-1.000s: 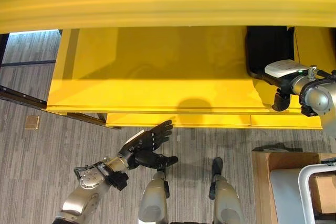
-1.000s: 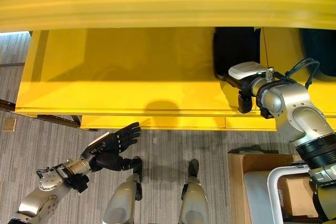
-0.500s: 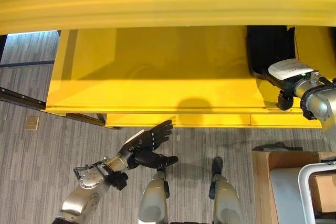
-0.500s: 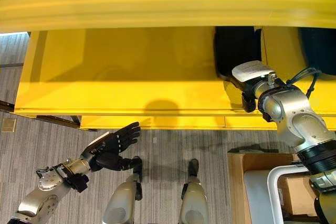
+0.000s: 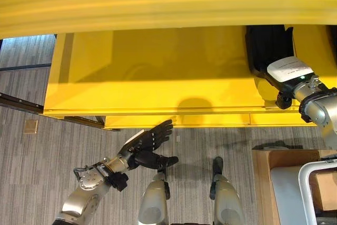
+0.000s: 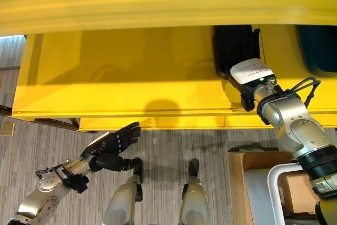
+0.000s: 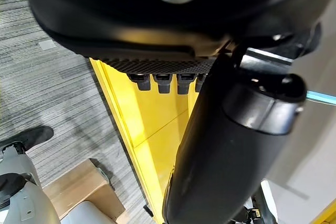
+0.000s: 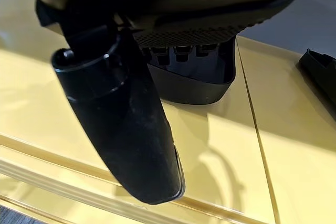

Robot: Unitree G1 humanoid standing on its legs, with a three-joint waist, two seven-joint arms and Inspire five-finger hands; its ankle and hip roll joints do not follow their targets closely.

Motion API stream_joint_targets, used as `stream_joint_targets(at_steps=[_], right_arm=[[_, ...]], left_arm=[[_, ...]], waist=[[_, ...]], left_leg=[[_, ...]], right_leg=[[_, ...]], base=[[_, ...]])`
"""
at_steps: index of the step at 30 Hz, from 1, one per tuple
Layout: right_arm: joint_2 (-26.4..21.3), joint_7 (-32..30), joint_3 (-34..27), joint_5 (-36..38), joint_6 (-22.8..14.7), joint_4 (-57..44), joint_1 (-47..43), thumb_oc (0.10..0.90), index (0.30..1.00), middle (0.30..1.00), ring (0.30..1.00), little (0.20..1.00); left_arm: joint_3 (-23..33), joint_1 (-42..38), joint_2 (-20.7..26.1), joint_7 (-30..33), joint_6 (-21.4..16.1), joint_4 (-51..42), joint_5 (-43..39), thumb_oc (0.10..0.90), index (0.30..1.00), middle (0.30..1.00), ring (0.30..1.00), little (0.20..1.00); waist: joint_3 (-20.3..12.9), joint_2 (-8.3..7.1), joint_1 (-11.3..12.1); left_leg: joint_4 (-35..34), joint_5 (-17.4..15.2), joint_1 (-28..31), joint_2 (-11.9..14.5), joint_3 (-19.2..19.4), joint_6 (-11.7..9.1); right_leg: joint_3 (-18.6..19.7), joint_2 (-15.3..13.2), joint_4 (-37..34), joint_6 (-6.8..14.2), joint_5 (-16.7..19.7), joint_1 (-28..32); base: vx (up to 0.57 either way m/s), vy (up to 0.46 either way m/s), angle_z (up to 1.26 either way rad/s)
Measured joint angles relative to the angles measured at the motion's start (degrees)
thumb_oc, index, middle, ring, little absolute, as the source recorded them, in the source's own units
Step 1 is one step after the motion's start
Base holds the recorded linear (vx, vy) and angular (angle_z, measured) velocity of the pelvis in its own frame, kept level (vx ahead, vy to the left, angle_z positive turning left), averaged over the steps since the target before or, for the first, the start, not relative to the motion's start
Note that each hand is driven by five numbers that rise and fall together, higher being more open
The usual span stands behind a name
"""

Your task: Move parts from the plastic box to the shelf.

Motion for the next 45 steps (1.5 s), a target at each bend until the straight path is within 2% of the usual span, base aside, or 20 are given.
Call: stream_joint_targets(at_steps=[11, 16, 23, 26, 45], right_arm=[[0.0, -4.8, 0.0, -2.1, -1.4, -0.5, 0.2, 0.900, 1.000, 1.000, 1.000, 1.000], [0.8, -11.6, -0.5, -2.1, -0.8, -0.4, 1.8, 0.900, 1.000, 1.000, 1.000, 1.000], [3.9, -16.8, -2.5, -2.2, 0.9, -0.3, 2.4, 0.900, 1.000, 1.000, 1.000, 1.000], [3.8, -17.2, -2.7, -2.2, 0.8, -0.4, 2.3, 0.900, 1.000, 1.000, 1.000, 1.000], [3.8, -18.4, -5.5, -2.1, 0.6, -2.6, 4.8, 0.900, 1.000, 1.000, 1.000, 1.000]], left_arm=[[0.0, 0.1, -0.1, 0.0, -0.7, 0.0, 0.0, 0.900, 1.000, 1.000, 1.000, 1.000], [0.0, 0.0, -1.3, 0.1, -0.9, 0.0, 0.0, 0.900, 1.000, 1.000, 1.000, 1.000], [-0.6, 0.3, -2.2, 0.2, -1.0, 0.0, -0.1, 0.900, 1.000, 1.000, 1.000, 1.000], [-0.7, 0.1, -2.2, 0.4, -1.2, 0.0, -0.1, 0.900, 1.000, 1.000, 1.000, 1.000], [-1.0, 0.1, -2.2, 0.5, -1.3, 0.0, -0.1, 0.900, 1.000, 1.000, 1.000, 1.000]], waist=[[0.0, 0.53, -0.3], [0.0, 1.44, -0.6], [0.0, 3.10, -1.7], [-0.1, 3.85, -1.8], [-0.1, 4.07, -2.1]], left_leg=[[0.0, -0.1, 0.0, 0.0, 0.9, 0.0], [0.0, -0.2, 0.0, -0.1, 1.0, 0.1], [-0.1, -0.2, 0.0, -0.1, 1.0, 0.1], [-0.1, -0.2, 0.0, -0.1, 1.0, 0.1], [-0.2, -0.2, 0.1, -0.4, 1.3, 0.2]], right_leg=[[1.1, 0.0, 0.2, -0.1, 0.0, -0.9], [1.3, 0.0, 0.1, -0.1, 0.1, -0.9], [1.3, -0.1, 0.1, -0.1, 0.1, -1.0], [1.3, -0.1, 0.1, -0.1, 0.1, -1.0], [1.5, -0.4, 0.3, 0.2, 0.0, -1.3]], base=[[0.00, 0.012, -0.04], [0.00, 0.011, -0.02], [0.00, 0.015, 0.00], [0.00, 0.000, 0.00], [0.00, 0.000, 0.00]])
